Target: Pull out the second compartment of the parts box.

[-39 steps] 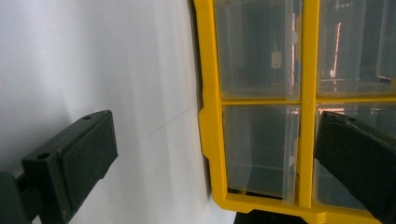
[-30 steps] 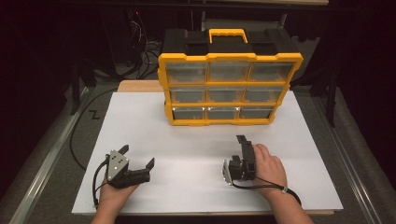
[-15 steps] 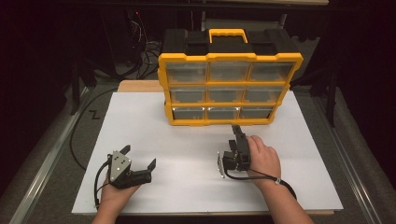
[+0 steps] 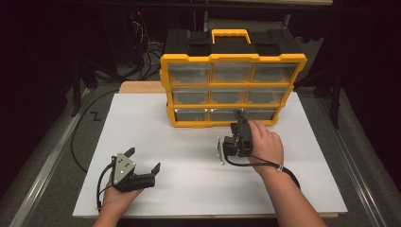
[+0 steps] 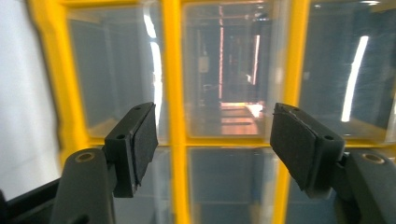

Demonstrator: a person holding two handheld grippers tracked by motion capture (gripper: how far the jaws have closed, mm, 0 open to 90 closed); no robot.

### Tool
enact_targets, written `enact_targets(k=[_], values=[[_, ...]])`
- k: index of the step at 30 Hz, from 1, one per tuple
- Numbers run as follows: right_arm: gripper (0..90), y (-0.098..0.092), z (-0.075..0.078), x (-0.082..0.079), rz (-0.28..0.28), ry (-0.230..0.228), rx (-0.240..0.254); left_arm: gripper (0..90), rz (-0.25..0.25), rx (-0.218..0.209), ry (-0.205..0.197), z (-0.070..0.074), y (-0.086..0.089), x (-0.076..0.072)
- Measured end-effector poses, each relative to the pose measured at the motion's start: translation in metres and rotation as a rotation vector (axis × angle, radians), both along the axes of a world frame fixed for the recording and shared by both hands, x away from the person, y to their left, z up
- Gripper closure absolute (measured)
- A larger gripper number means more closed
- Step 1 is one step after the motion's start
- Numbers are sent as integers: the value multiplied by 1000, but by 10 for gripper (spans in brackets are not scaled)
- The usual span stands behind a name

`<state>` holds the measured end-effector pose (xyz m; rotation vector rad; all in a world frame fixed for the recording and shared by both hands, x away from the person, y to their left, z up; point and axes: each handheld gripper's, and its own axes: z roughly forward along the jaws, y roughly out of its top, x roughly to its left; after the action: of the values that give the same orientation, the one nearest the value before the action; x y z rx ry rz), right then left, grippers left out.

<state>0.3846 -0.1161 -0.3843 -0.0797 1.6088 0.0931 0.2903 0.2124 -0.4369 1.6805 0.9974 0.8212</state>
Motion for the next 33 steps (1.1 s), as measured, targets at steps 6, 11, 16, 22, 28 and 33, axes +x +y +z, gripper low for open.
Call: enact_targets(k=[6,11,16,22,28,33], values=[[351,2,22,6,-4,-39,7,3,0,-1,-2,0,0,0],[366,5,39,8,-7,-65,8,3,1,-14,-4,0,0,-1],[377,8,53,10,1,-93,19,3,-7,-11,-13,2,-1,-2],[392,11,60,14,3,-108,25,3,-12,-7,-6,1,-2,-1],[418,14,67,17,8,-123,27,3,-13,-9,0,0,-2,-1],[455,17,75,20,14,-135,41,3,-9,-14,2,-1,-2,-1]])
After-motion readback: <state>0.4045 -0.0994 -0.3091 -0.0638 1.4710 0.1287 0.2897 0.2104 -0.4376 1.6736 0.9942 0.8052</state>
